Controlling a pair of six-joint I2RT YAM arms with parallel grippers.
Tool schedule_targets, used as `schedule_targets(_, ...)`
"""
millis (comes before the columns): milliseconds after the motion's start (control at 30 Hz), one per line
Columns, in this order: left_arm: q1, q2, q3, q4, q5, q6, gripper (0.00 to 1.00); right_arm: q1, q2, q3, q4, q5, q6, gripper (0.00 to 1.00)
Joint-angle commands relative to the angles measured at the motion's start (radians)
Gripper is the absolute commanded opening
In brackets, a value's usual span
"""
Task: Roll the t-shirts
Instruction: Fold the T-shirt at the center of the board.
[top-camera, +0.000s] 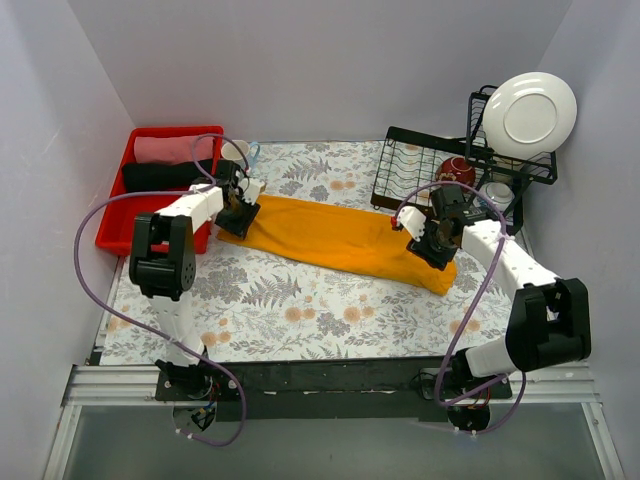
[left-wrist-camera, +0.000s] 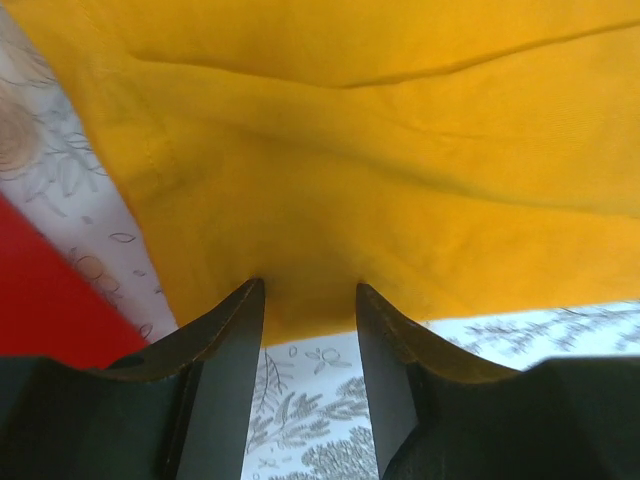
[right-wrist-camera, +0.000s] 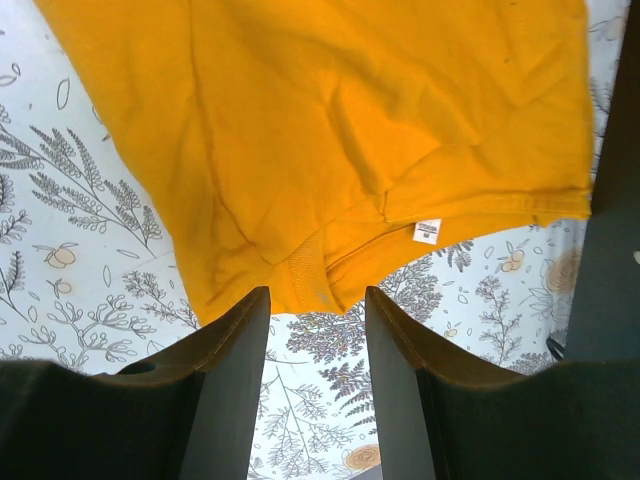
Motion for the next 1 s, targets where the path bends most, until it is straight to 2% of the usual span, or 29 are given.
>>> schedule_targets(0,0.009,0.020,-0.069,0.059,-0.053,0.047,0.40,-0.005,0.044,-0.009,-0.052,-0.002,-0.053,0.50)
schedule_targets(200,0.009,-0.016,-0.190,0.090,-0.102,0.061,0.39,-0.011,0.068,-0.035,-0.069,-0.006,-0.096,0.49)
schedule_targets(467,0.009,-0.121,-0.333,0.070,-0.096,0.054,0.38,-0.060,0.079,-0.011,-0.163,-0.097,-0.095,0.52)
schedule_targets(800,0.007,-0.420,-0.603,-0.036,-0.073,0.024,0.37,-0.089,0.100,0.012,-0.175,-0.116,-0.125,0.52)
schedule_targets(933,0.009,-0.576,-0.708,-0.131,-0.091,0.049,0.37,-0.092,0.123,0.087,-0.198,-0.155,-0.133,0.52)
schedule_targets(967,0.007,-0.658,-0.736,-0.159,-0.105,0.066,0.37,-0.092,0.128,0.104,-0.203,-0.179,-0.136,0.52)
